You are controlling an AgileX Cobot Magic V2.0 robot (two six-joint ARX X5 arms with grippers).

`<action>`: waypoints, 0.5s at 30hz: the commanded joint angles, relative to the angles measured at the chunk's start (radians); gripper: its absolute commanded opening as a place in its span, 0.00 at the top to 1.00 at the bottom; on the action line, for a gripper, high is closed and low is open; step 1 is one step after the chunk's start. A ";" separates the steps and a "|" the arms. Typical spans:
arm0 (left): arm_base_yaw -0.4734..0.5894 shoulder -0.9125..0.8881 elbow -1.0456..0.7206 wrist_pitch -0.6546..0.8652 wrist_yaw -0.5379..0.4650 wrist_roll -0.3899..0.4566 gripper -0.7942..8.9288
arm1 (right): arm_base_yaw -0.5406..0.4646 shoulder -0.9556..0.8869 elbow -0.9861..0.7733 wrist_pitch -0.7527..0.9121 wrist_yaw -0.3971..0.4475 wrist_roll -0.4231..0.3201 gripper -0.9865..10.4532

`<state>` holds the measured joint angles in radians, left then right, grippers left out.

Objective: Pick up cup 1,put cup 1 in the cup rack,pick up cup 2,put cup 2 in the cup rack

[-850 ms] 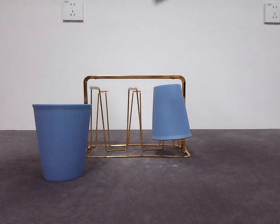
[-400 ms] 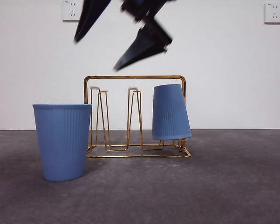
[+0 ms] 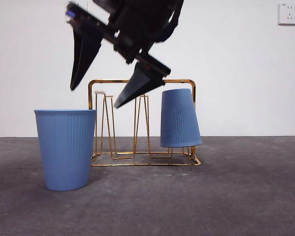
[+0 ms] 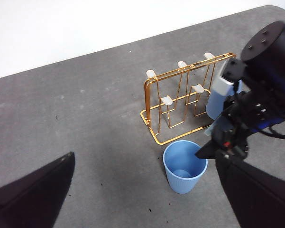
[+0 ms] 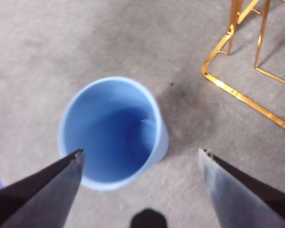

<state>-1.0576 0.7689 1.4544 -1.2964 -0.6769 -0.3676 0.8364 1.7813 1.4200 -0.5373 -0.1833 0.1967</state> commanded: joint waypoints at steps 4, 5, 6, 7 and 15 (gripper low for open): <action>-0.003 -0.003 -0.004 0.000 0.004 -0.008 0.40 | 0.003 0.055 -0.004 0.026 0.004 0.039 0.56; -0.005 -0.003 -0.004 0.000 0.004 -0.009 0.40 | 0.003 0.061 -0.004 0.028 0.012 0.040 0.56; -0.008 -0.003 -0.004 0.001 0.004 -0.010 0.40 | 0.005 0.066 -0.004 0.034 0.021 0.041 0.56; -0.011 -0.003 -0.004 0.001 0.004 -0.011 0.40 | 0.005 0.069 -0.004 0.039 0.027 0.045 0.56; -0.046 -0.003 -0.004 0.004 0.006 -0.034 0.40 | 0.008 0.096 -0.004 0.071 0.041 0.060 0.70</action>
<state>-1.0996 0.7689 1.4544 -1.2964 -0.6701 -0.3862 0.8394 1.8545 1.4200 -0.4713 -0.1413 0.2440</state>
